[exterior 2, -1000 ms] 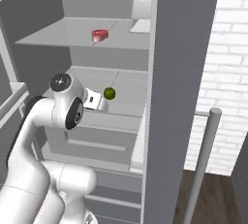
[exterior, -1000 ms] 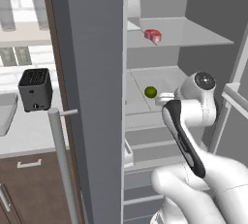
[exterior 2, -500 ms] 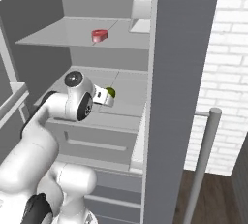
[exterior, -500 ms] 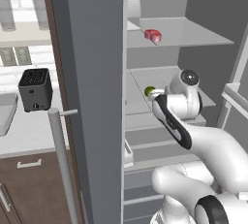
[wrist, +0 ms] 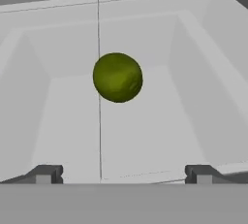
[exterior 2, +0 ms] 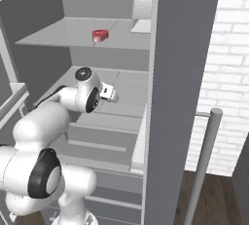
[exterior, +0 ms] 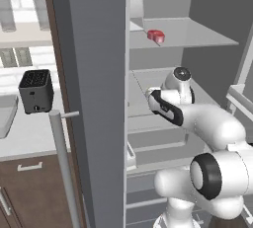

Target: Place one lime and one steak in each tupperware on the nearby counter, to pack two identical lunches.

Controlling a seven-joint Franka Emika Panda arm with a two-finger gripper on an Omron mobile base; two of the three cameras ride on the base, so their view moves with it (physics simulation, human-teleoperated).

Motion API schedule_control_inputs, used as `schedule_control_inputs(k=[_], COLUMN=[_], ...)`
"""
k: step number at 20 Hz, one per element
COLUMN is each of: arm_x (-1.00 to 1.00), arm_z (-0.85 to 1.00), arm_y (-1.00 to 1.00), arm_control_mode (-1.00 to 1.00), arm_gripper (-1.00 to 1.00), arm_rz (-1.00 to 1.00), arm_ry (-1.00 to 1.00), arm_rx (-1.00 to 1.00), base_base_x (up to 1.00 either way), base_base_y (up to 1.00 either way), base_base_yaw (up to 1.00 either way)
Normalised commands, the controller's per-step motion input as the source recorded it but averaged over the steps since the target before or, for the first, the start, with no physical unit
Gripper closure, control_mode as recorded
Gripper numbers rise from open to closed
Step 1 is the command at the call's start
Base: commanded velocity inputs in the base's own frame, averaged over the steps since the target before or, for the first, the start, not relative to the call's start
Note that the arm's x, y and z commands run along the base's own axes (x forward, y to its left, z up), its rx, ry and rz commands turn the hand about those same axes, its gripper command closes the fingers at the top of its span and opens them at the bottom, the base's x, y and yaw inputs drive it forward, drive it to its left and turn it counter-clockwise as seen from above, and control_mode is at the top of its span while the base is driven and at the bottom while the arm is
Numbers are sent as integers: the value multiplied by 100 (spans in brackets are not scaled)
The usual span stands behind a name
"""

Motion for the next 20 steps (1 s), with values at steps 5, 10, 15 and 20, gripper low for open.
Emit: schedule_control_inputs(k=[5, 10, 15, 20], arm_x=[67, 67, 70, 52], arm_z=[-31, -35, -32, -42], arm_y=[0, -2, -6, -5], arm_control_mode=[-100, -100, -100, -100], arm_gripper=[-100, -100, -100, -100], arm_rz=[0, 0, 0, 0], arm_ry=[7, 4, 2, 5], arm_rx=[0, 0, 0, 0], base_base_x=[0, 0, 0, 0], base_base_y=[0, 0, 0, 0], base_base_yaw=[0, 0, 0, 0])
